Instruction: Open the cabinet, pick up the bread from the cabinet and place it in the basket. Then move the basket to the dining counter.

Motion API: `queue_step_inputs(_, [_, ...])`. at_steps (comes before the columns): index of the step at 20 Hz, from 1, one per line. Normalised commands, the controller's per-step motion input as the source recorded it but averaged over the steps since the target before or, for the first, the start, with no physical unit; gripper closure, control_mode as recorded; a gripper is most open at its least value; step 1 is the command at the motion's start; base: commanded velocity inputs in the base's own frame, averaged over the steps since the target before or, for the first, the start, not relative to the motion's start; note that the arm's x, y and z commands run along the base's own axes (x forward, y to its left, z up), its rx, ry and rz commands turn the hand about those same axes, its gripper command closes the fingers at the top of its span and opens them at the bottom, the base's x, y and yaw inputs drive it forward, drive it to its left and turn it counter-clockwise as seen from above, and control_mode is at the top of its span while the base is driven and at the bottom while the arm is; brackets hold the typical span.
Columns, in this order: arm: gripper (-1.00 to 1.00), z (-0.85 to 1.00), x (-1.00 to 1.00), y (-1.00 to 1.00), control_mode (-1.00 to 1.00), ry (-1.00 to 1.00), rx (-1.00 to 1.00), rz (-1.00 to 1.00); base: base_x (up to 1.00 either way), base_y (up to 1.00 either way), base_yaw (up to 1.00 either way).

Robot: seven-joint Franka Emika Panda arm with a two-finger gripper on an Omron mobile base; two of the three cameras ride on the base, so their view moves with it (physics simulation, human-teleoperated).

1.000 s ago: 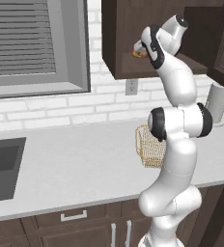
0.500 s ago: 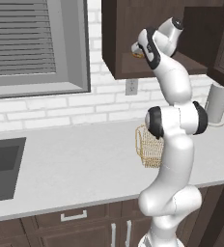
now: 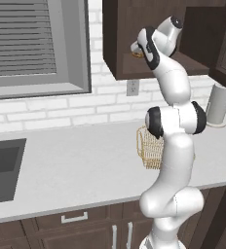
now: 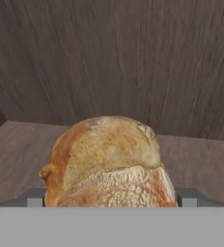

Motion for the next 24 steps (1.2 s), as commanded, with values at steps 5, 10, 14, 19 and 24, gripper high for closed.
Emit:
queue_step_inputs(5, [1.00,0.00,0.00,0.00,-1.00,0.00,0.00,0.00,0.00,0.00,0.00])
queue_step_inputs(10, [1.00,0.00,-0.20,0.00,-1.00,-0.05,0.00,0.00,0.00,0.00,0.00])
queue_step_inputs(14, [1.00,0.00,-0.57,0.00,-1.00,-0.14,0.00,0.00,0.00,0.00,0.00])
queue_step_inputs(19, [1.00,-0.12,-0.79,0.00,-1.00,-0.12,0.00,-0.03,0.00,0.00,0.00])
queue_step_inputs(24, [1.00,-0.18,-0.82,0.00,-1.00,-0.14,0.00,-0.07,0.00,0.00,0.00])
